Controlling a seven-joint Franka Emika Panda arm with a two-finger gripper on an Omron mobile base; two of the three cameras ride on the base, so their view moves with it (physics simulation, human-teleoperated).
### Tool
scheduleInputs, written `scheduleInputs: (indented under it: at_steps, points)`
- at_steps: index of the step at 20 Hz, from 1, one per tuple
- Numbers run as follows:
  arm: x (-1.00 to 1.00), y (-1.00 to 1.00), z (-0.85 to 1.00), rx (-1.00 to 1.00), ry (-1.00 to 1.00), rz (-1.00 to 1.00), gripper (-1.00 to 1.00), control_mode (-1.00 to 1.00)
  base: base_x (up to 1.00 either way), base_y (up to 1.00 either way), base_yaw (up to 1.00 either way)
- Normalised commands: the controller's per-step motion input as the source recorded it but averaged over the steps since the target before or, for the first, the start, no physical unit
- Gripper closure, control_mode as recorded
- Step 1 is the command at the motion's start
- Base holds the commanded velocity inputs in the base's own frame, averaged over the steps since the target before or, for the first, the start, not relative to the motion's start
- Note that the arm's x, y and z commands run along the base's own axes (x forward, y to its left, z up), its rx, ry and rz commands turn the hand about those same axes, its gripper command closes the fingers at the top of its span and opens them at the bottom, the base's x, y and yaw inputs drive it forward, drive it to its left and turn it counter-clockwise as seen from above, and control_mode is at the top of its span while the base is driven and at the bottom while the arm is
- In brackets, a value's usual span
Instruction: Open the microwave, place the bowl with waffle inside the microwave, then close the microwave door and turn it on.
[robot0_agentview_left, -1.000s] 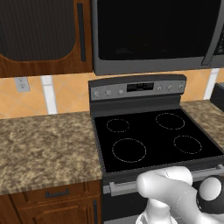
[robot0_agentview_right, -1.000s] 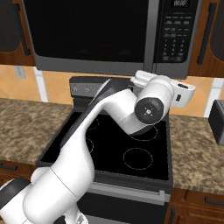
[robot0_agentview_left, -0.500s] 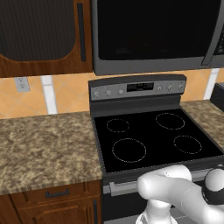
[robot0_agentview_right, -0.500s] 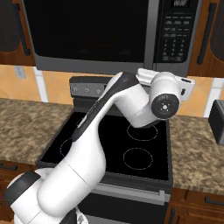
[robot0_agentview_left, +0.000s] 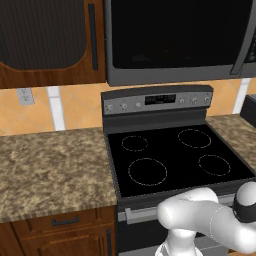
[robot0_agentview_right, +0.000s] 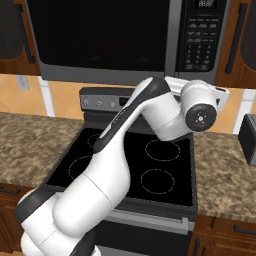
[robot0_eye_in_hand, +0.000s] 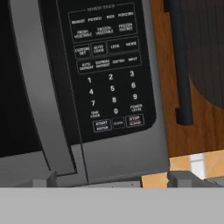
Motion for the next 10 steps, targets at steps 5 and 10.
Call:
scheduleInputs:
  at_steps: [5,10]
  points:
    - [0.15,0.00,0.06,0.00,0.00,-0.03,-1.00,-1.00,0.00,0.00,0.00]
    - [0.22,0.00,0.12,0.00,0.00,-0.04,-1.00,-1.00,0.00,0.00,0.00]
